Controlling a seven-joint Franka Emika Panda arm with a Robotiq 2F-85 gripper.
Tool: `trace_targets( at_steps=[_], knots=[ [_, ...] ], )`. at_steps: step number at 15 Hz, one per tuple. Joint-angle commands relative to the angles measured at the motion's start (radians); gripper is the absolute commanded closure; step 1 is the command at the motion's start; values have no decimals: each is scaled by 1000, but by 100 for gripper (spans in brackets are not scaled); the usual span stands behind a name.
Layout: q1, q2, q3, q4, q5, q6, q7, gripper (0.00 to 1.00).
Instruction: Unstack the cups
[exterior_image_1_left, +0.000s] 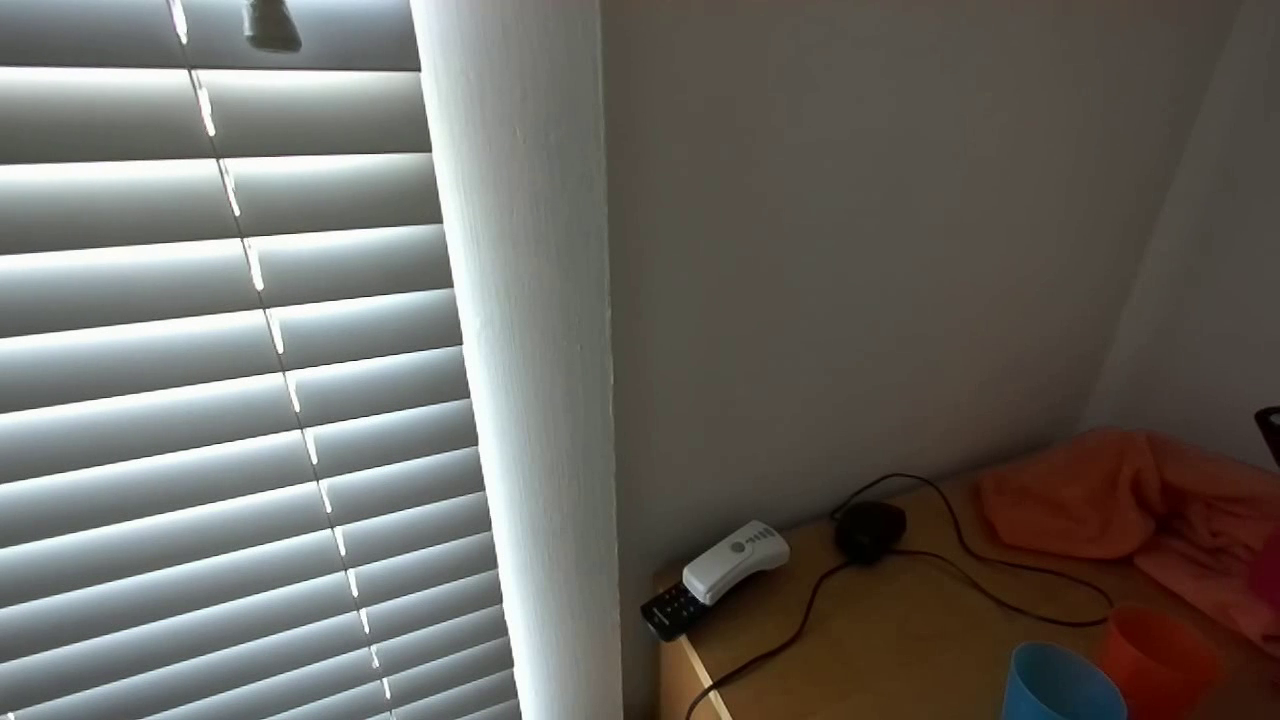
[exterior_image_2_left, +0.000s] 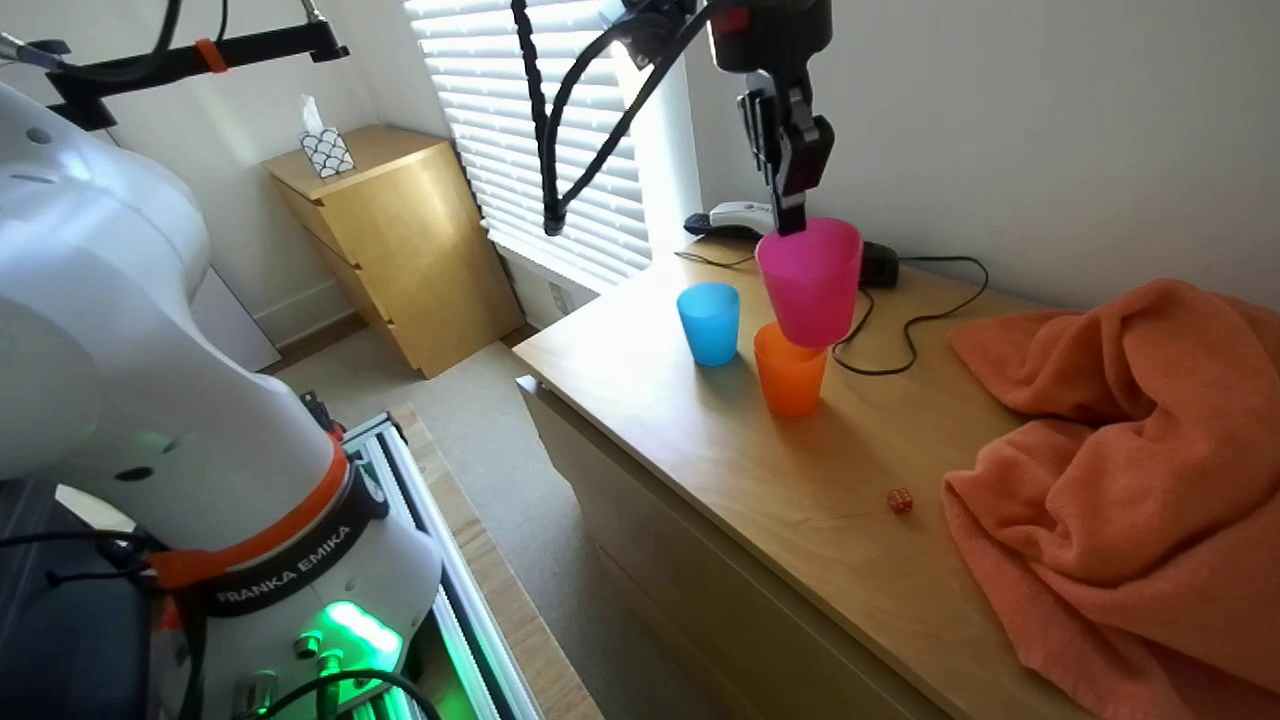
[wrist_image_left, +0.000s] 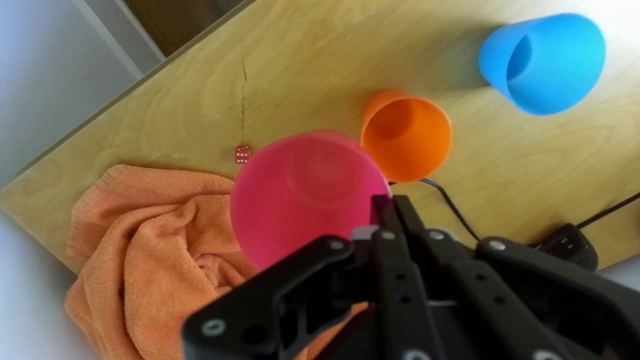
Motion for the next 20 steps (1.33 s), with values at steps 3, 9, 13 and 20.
trace_targets(
  at_steps=[3, 9, 13, 20],
  knots=[
    [-39, 162, -14, 107, 9, 5, 61, 99],
    [-46, 330, -42, 200, -2, 31, 157, 99],
    [-32, 431, -67, 250, 23, 87, 186, 99],
    [-16, 555, -84, 325, 104, 82, 209, 99]
  ],
)
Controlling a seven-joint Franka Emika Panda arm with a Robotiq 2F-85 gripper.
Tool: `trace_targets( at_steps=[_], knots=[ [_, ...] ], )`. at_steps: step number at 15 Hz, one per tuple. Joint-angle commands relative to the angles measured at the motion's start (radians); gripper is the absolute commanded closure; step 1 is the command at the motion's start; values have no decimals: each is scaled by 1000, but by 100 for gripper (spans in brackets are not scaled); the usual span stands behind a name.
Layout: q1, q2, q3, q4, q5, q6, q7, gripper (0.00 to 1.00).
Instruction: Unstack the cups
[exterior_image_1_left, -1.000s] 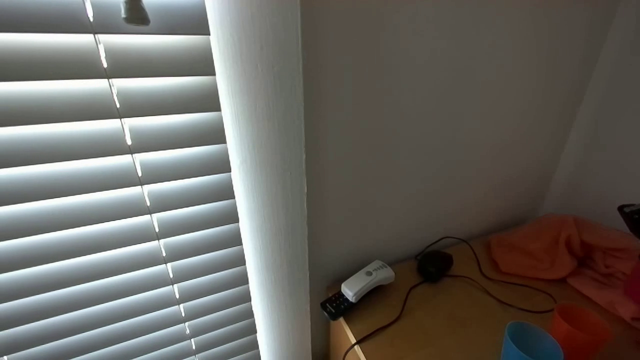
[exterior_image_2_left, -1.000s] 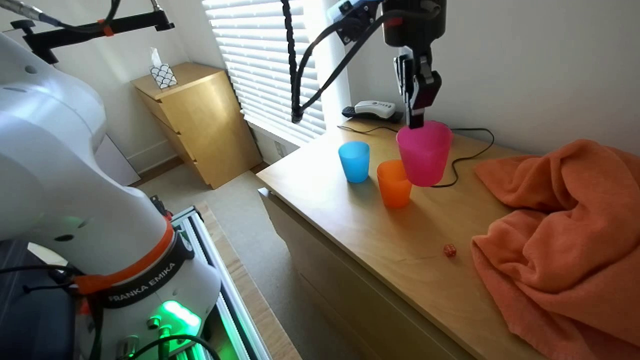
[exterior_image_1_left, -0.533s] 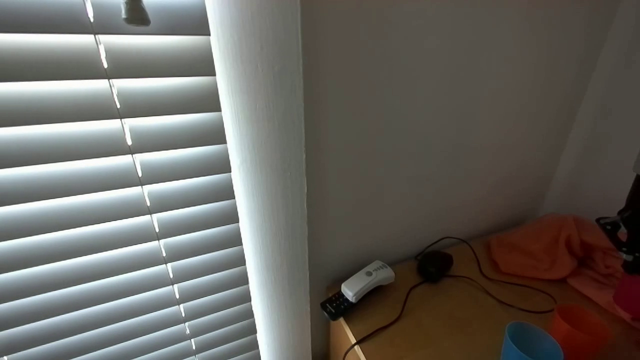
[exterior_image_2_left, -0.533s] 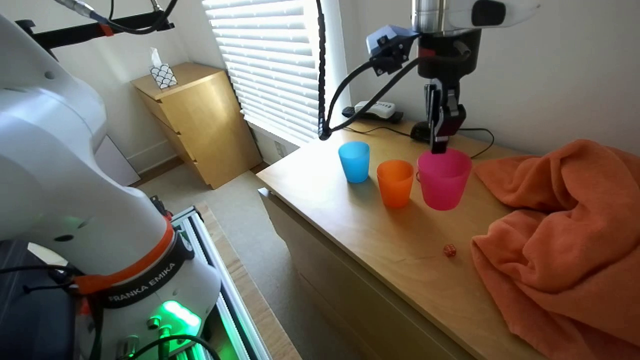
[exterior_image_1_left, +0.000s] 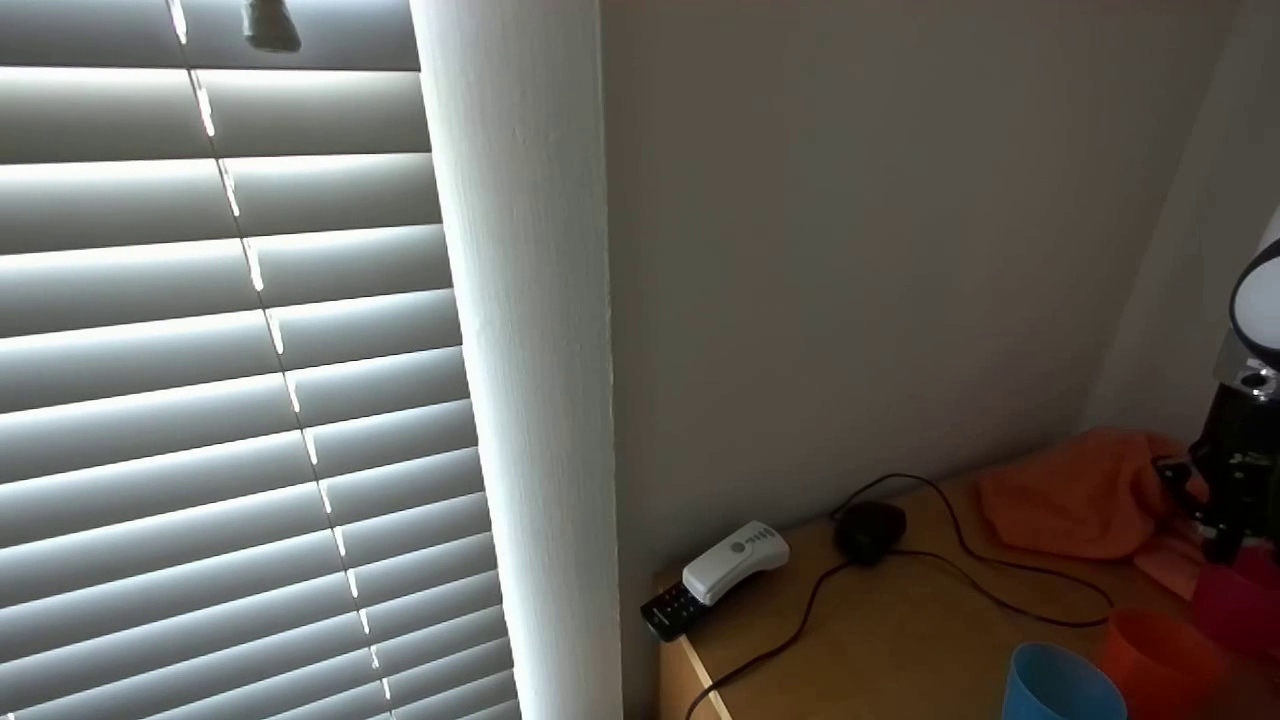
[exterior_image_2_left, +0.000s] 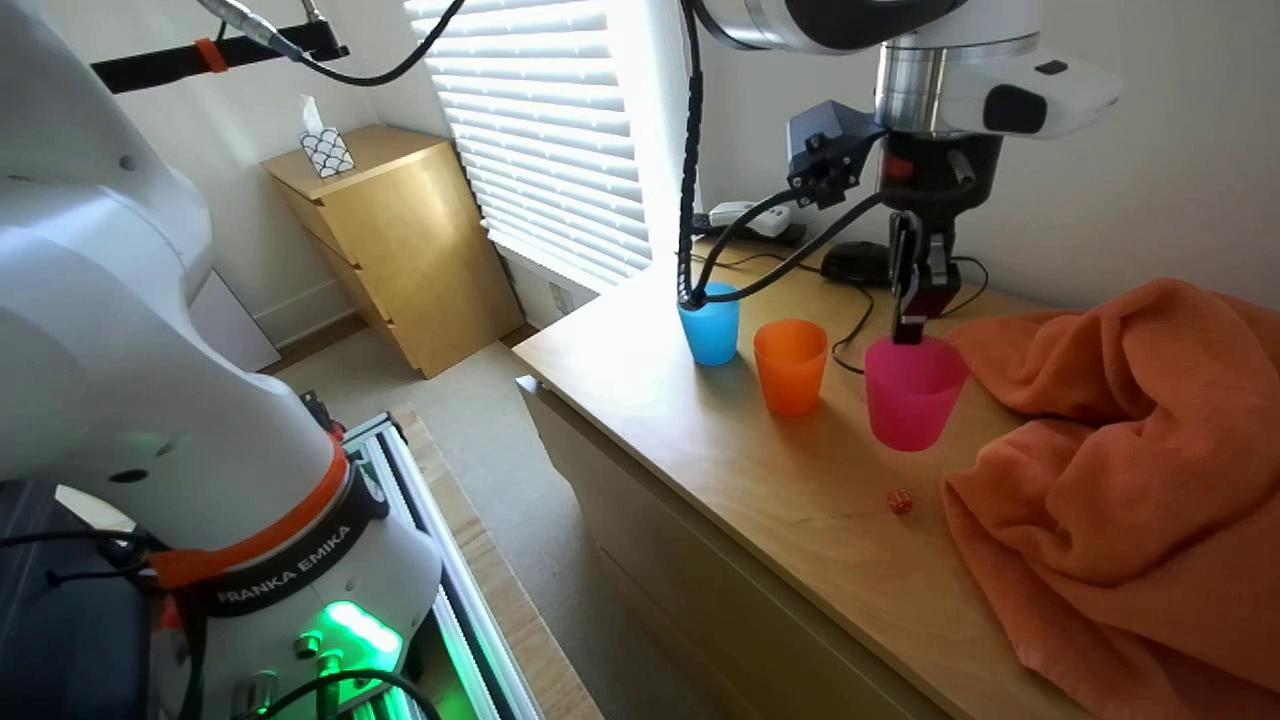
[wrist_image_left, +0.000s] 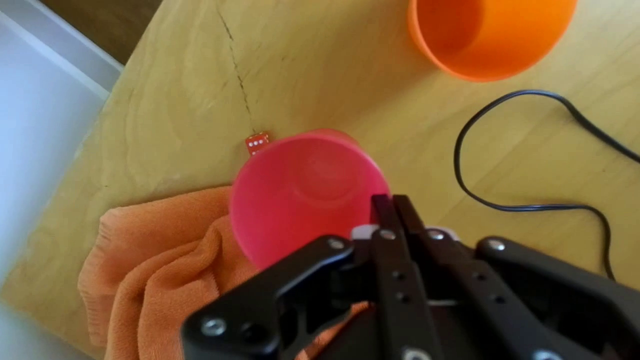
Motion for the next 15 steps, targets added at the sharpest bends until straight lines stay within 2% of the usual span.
trace_targets(
  at_steps=[1, 11, 12, 13, 15],
  knots=[
    [22, 63, -20, 47, 53, -10, 12, 99],
    [45, 140, -45, 110, 64, -34, 60, 99],
    [45, 146, -47, 117, 67, -44, 61, 90],
    [43, 148, -47, 121, 74, -51, 58, 70],
    [40, 150, -47, 129, 90, -62, 56, 57]
  ],
)
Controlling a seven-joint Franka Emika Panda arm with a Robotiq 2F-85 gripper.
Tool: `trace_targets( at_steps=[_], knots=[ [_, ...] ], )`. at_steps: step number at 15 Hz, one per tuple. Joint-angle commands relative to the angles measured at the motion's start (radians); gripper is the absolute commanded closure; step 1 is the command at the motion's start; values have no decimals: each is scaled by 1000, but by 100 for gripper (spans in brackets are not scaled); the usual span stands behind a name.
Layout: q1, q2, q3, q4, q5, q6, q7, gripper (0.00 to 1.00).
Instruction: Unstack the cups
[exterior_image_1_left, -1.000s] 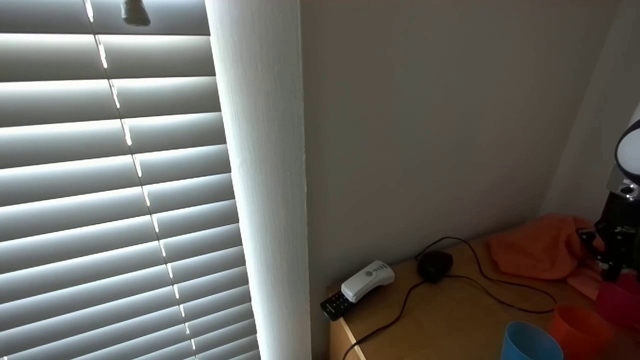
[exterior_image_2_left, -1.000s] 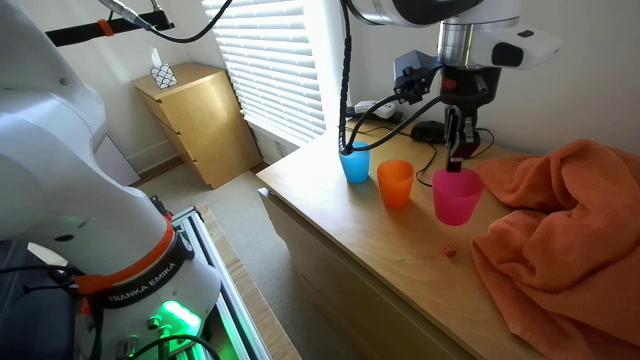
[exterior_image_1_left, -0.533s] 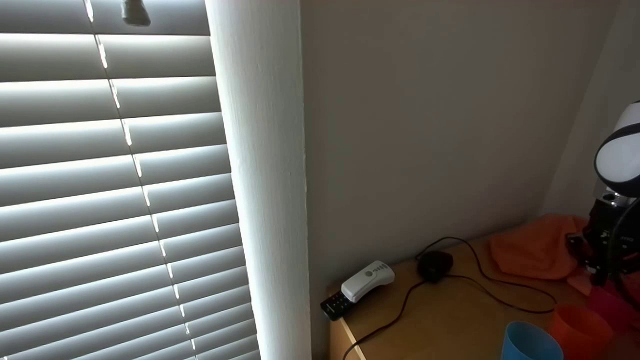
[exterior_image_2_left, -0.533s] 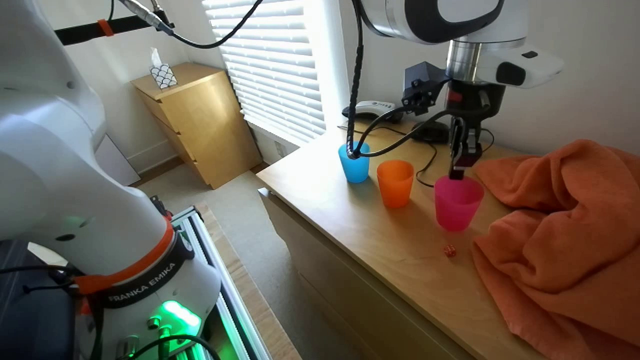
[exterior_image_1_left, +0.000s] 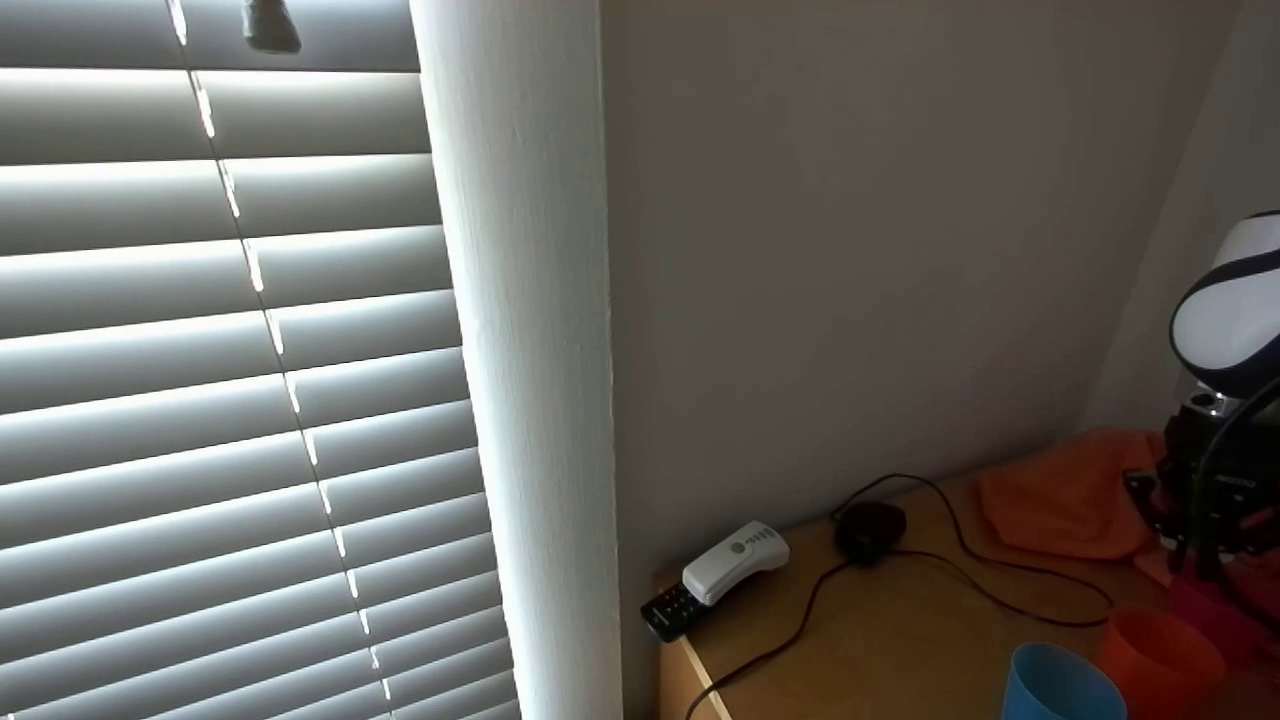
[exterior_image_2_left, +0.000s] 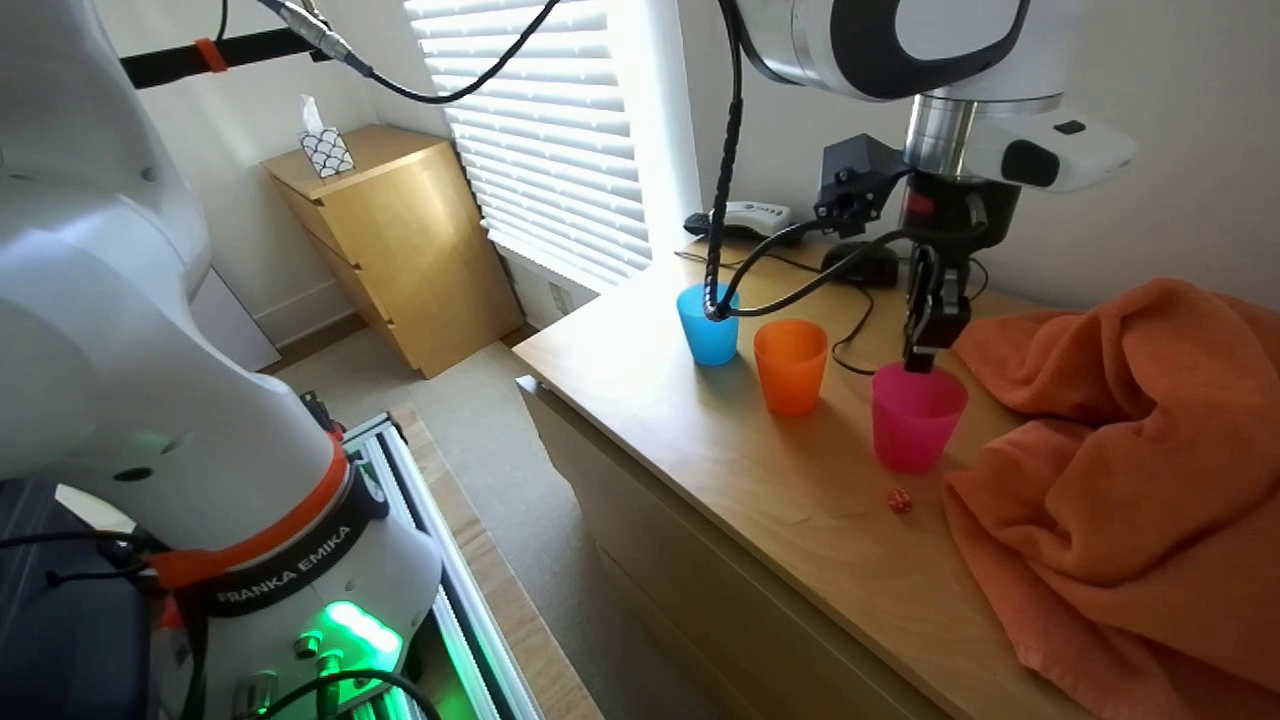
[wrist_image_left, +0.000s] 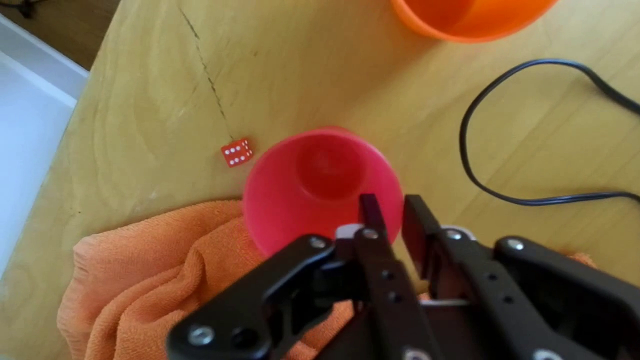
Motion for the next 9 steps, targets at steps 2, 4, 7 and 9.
trace_targets(
  at_steps=[2, 4, 7, 9],
  knots=[
    [15, 0, -20, 23, 47, -33, 11, 42],
    [18, -53, -18, -8, 57, -22, 8, 27],
    [18, -135, -7, -49, 48, -39, -71, 5],
    [21, -195, -4, -79, 31, -53, -134, 0]
  ],
)
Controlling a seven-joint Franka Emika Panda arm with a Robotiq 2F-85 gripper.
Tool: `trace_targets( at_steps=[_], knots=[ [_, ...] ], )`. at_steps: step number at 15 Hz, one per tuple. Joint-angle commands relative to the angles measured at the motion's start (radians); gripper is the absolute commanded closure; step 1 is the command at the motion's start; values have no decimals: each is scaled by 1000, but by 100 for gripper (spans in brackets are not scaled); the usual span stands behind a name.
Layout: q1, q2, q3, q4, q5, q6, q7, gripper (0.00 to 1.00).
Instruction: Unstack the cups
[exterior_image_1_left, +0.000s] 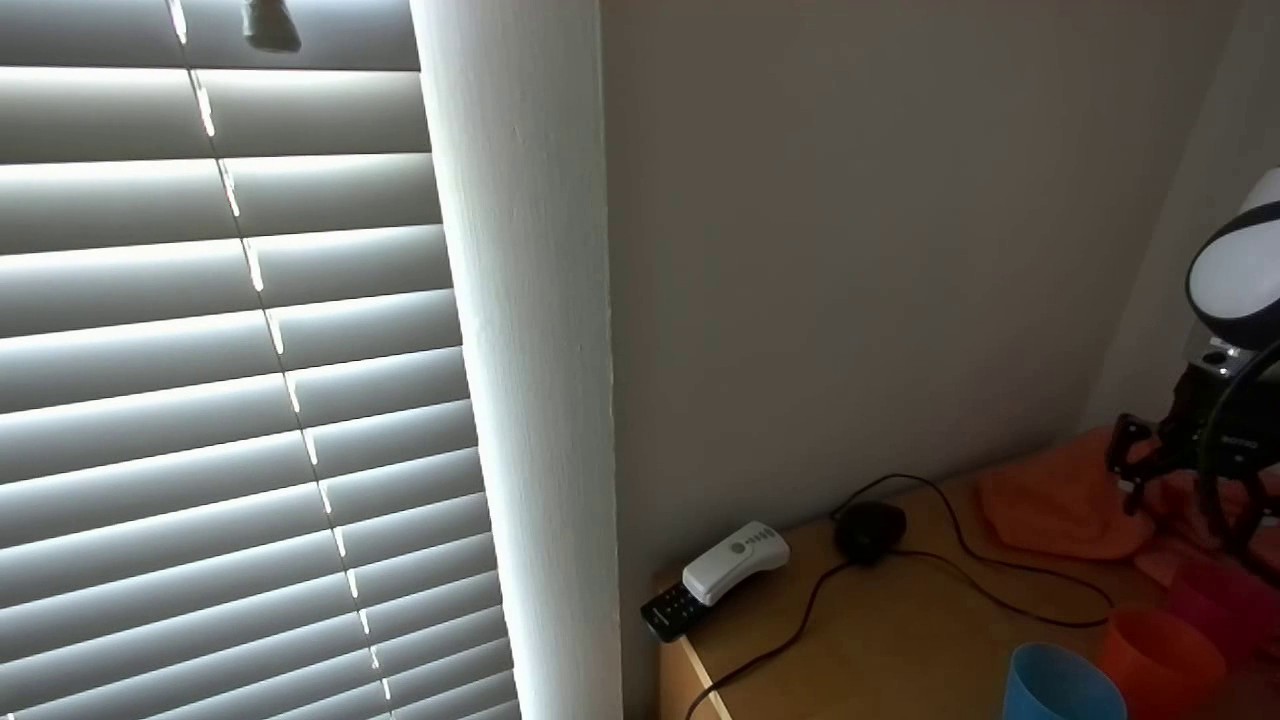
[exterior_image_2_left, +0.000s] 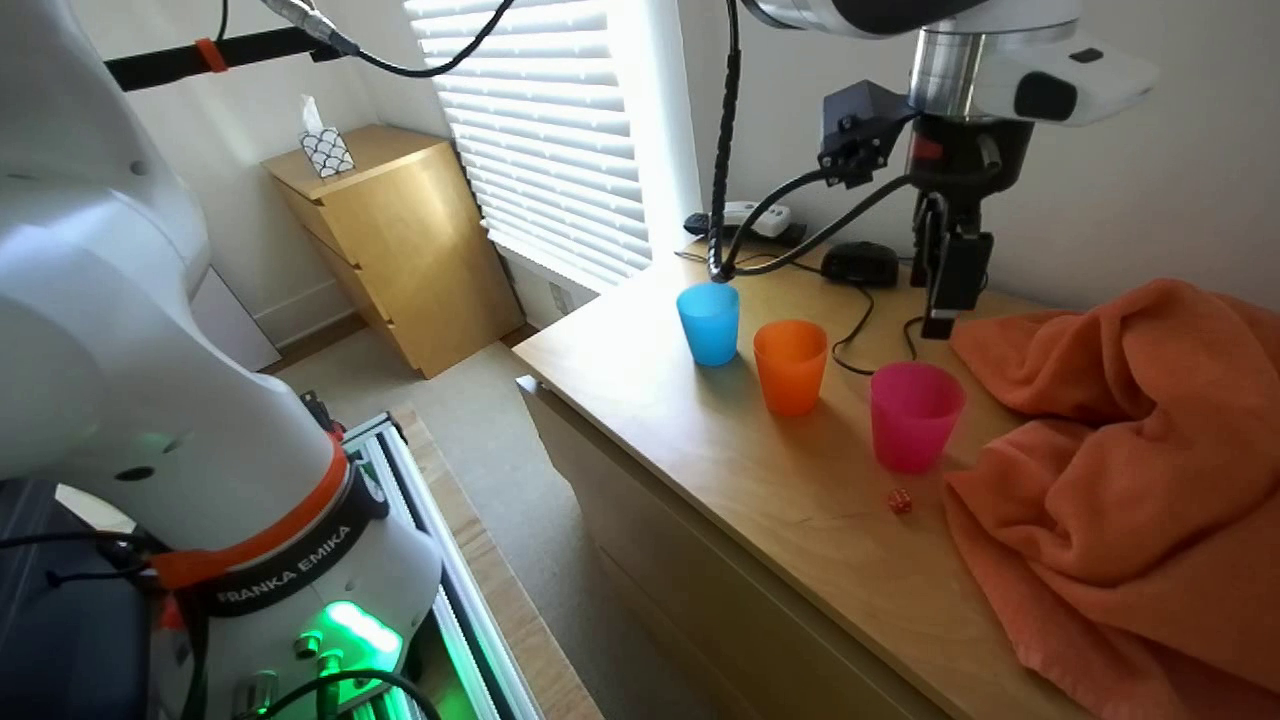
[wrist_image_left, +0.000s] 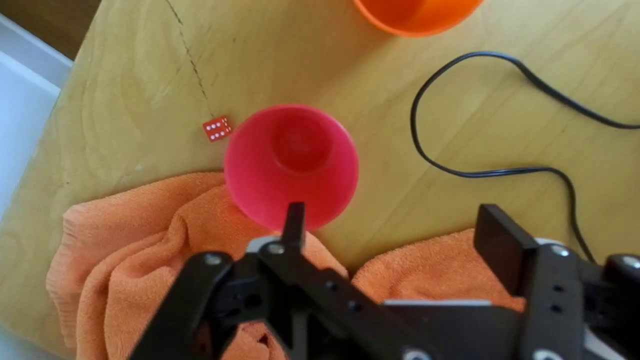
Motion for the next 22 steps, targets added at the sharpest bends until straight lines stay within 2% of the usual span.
trace_targets(
  at_steps=[1, 5, 8, 16, 17, 22],
  knots=[
    [6, -142, 3, -86, -6, -70, -148, 0],
    [4, -230, 15, -116, 6, -181, -356, 0],
    [8, -284, 19, -136, -13, -249, -458, 0],
    [11, -387, 25, -207, -27, -243, -553, 0],
    [12, -333, 24, -159, -8, -243, -538, 0],
    [13, -357, 24, -175, -12, -243, -545, 0]
  ],
)
